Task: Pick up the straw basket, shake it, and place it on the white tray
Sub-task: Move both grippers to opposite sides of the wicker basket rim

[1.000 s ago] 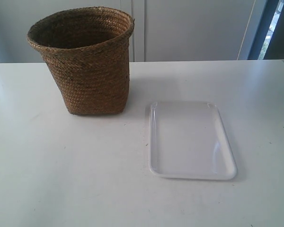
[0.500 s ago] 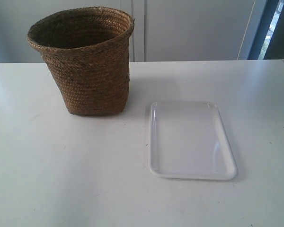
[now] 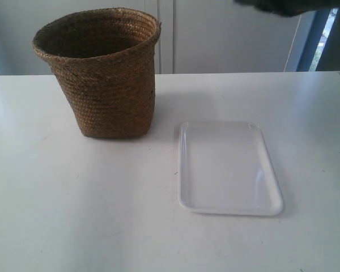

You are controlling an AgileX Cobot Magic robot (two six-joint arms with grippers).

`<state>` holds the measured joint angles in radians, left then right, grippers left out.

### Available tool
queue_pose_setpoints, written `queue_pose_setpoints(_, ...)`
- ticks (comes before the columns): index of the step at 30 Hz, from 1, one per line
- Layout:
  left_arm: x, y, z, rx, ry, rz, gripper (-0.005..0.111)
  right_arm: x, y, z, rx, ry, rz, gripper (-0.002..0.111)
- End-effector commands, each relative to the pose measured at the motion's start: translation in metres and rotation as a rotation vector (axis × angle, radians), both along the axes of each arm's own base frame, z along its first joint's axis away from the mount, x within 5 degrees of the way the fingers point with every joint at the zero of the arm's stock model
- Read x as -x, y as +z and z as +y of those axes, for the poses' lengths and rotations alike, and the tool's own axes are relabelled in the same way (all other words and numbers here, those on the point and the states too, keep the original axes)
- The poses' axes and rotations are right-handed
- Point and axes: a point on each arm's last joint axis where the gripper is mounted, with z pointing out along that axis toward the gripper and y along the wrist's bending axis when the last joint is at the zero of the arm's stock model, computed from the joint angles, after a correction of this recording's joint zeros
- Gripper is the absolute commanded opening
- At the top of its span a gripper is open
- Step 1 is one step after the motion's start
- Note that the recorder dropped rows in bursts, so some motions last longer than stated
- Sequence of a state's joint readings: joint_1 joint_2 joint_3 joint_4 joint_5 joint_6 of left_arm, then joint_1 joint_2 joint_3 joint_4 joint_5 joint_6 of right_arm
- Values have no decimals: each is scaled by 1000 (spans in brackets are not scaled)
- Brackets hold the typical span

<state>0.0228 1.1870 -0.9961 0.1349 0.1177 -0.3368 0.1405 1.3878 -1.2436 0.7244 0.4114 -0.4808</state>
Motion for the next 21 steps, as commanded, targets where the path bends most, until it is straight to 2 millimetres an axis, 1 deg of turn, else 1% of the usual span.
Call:
queue_pose_setpoints(1, -22, -16, -2, 47, 11, 193, 0, -30, -23, 8, 42, 64, 108, 0)
queue_pose_setpoints(3, -24, -11, -2, 49, 12, 201, 0, -37, -26, 7, 43, 43, 99, 0)
queue_pose_setpoints(5, -26, 0, -2, 47, 10, 155, 0, -39, -27, 6, 47, 28, 85, 0)
queue_pose_setpoints(9, -32, 34, -2, 52, 5, -4, 1, -46, -30, 4, 54, -1, 64, 1)
queue_pose_setpoints(10, -33, 43, -2, 63, 4, -41, 4, -47, -32, 4, 61, -2, 62, 4)
queue_pose_setpoints(12, -40, 52, -3, 78, 3, -69, 11, -51, -39, 4, 75, 3, 73, 11)
queue_pose_setpoints(13, -44, 54, -3, 86, 3, -72, 17, -54, -43, 5, 77, 3, 84, 17)
queue_pose_setpoints(14, -48, 55, -3, 90, 3, -65, 21, -55, -45, 5, 76, 3, 91, 22)
queue_pose_setpoints(15, -54, 54, -3, 91, 4, -45, 27, -57, -50, 5, 76, 4, 106, 28)
queue_pose_setpoints(17, -64, 49, -3, 92, 5, 20, 36, -60, -54, 6, 76, 6, 120, 36)
queue_pose_setpoints(19, -77, 43, -3, 98, 5, 84, 43, -62, -55, 6, 74, 6, 120, 41)
queue_pose_setpoints(21, -91, 35, -4, 108, 6, 127, 48, -67, -52, 8, 70, 12, 116, 43)
